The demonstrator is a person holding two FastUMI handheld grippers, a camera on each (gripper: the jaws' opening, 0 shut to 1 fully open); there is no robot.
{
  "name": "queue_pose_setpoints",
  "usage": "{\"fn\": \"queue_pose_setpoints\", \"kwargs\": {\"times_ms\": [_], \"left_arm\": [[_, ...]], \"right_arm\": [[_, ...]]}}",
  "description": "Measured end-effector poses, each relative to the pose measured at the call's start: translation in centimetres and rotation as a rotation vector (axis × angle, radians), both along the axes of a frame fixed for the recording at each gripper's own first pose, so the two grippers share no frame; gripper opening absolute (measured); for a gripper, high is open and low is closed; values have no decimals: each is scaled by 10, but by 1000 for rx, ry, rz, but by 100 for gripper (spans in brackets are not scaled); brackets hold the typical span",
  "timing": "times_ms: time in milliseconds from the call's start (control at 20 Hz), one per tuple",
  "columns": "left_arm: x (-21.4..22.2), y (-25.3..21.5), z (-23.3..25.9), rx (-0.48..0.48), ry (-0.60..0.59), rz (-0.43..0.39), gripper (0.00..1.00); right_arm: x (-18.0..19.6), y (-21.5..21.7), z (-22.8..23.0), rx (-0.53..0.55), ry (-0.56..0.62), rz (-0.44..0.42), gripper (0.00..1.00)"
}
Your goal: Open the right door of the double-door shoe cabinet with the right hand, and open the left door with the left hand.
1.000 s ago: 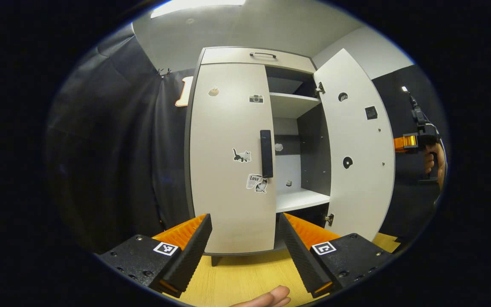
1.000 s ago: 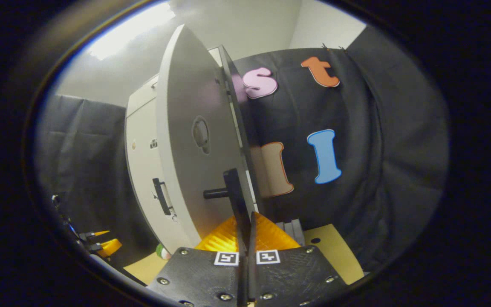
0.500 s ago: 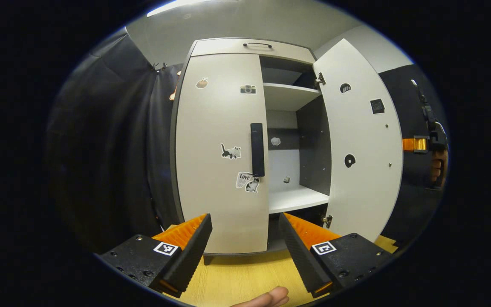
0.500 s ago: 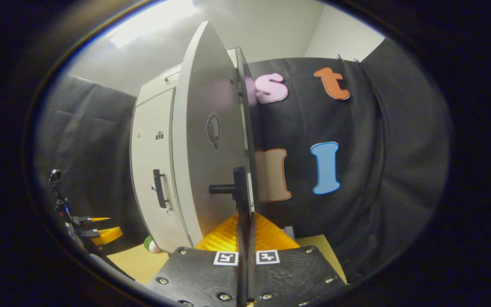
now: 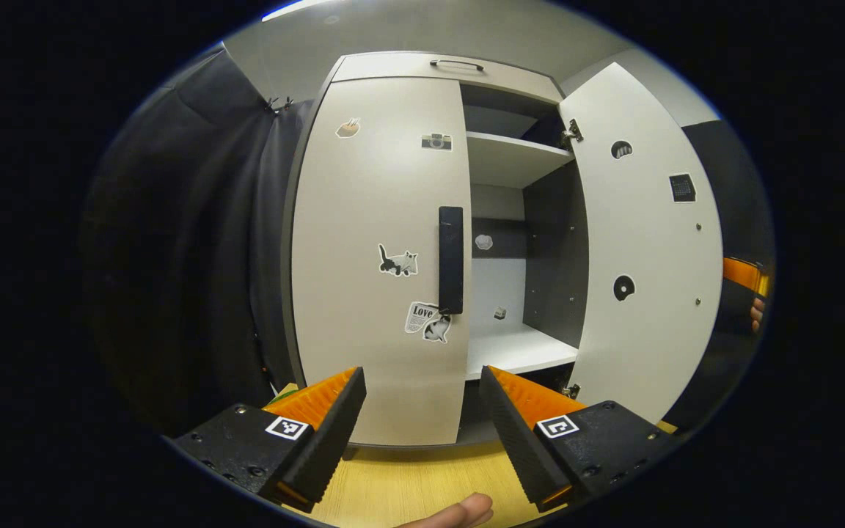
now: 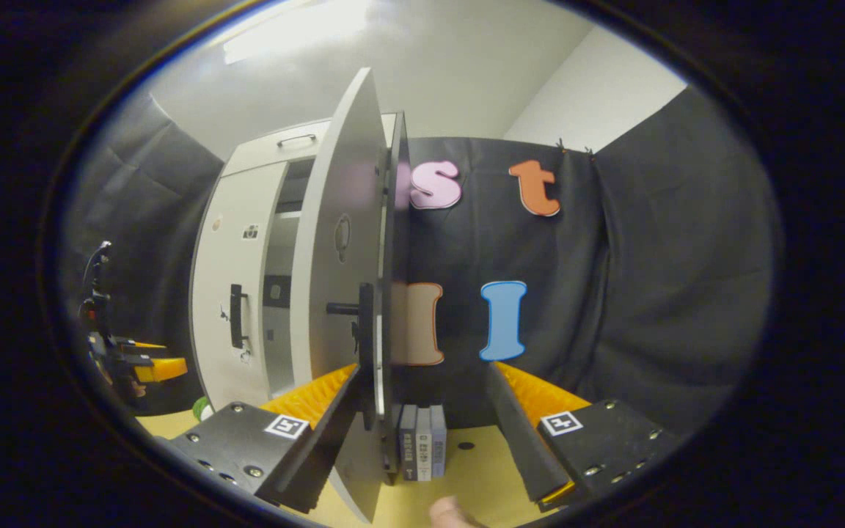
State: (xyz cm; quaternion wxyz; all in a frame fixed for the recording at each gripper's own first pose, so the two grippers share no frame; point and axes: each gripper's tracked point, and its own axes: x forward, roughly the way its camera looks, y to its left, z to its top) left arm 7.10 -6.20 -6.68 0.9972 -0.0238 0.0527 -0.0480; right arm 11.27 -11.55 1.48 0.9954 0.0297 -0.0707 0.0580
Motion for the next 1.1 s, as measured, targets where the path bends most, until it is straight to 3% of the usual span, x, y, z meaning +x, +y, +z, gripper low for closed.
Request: {"fn": "queue_pose_setpoints", "kwargs": {"times_ms": [450,850,1100], "left_arm": [[32,-4,16,35,-15,1,97],[89,-21,54,47,-59,8,97],[129,-25,59,-25,-32,19,98]], "right_arm": [[-81,9,2,112,0,-12,100],[-126,92,-21,144,5,127,100],[-150,145,-43,95,8,206,100]]}}
